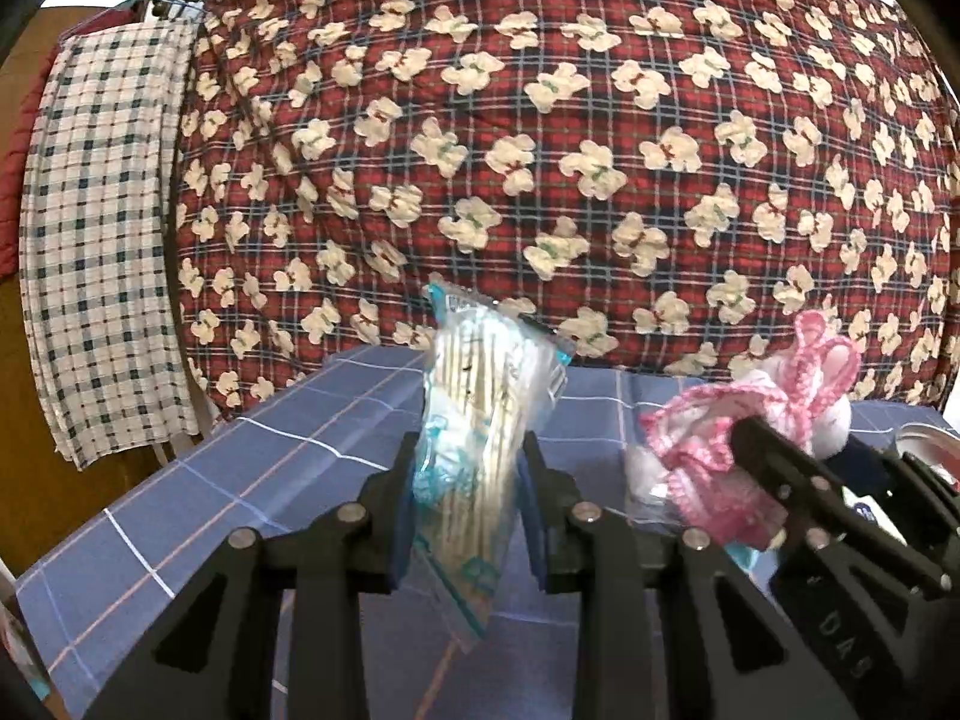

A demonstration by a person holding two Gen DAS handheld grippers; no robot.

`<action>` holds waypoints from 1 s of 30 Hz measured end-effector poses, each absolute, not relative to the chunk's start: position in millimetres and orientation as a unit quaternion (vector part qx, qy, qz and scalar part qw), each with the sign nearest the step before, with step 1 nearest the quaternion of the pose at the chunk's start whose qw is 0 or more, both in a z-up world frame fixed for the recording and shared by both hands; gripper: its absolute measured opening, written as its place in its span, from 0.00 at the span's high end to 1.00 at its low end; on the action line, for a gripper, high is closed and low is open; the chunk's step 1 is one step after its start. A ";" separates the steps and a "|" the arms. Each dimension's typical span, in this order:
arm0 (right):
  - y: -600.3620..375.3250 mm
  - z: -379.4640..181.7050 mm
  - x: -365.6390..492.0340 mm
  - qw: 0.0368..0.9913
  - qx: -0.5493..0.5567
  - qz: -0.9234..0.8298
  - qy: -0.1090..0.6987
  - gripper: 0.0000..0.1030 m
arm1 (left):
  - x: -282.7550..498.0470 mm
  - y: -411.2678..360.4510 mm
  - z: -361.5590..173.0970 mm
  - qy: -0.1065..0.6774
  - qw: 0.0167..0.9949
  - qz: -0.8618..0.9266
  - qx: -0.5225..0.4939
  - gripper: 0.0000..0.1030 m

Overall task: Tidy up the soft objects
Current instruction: 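Lift the towel with the right gripper while the left gripper holds the swab bag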

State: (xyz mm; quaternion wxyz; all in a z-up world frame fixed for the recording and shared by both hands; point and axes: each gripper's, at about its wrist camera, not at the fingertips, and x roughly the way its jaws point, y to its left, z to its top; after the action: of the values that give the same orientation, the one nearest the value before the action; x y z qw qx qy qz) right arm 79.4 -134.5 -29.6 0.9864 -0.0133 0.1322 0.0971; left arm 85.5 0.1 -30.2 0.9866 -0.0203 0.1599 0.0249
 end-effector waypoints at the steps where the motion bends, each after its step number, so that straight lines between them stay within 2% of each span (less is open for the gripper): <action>1: -133.2 -29.6 77.8 0.986 -0.017 0.098 0.131 0.60 | 84.5 -1.5 -30.1 0.158 0.987 0.022 -0.018 0.72; 30: -141.5 -29.2 58.8 0.987 -0.017 0.096 0.129 0.60 | 65.3 -6.9 -27.3 0.154 0.987 0.015 -0.048 0.72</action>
State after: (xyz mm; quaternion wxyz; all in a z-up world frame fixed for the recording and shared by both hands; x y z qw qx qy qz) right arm 58.8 -141.5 -29.2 0.9868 -0.0166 0.1292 0.0957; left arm 65.3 -6.9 -27.3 0.9868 -0.0475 0.1543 0.0153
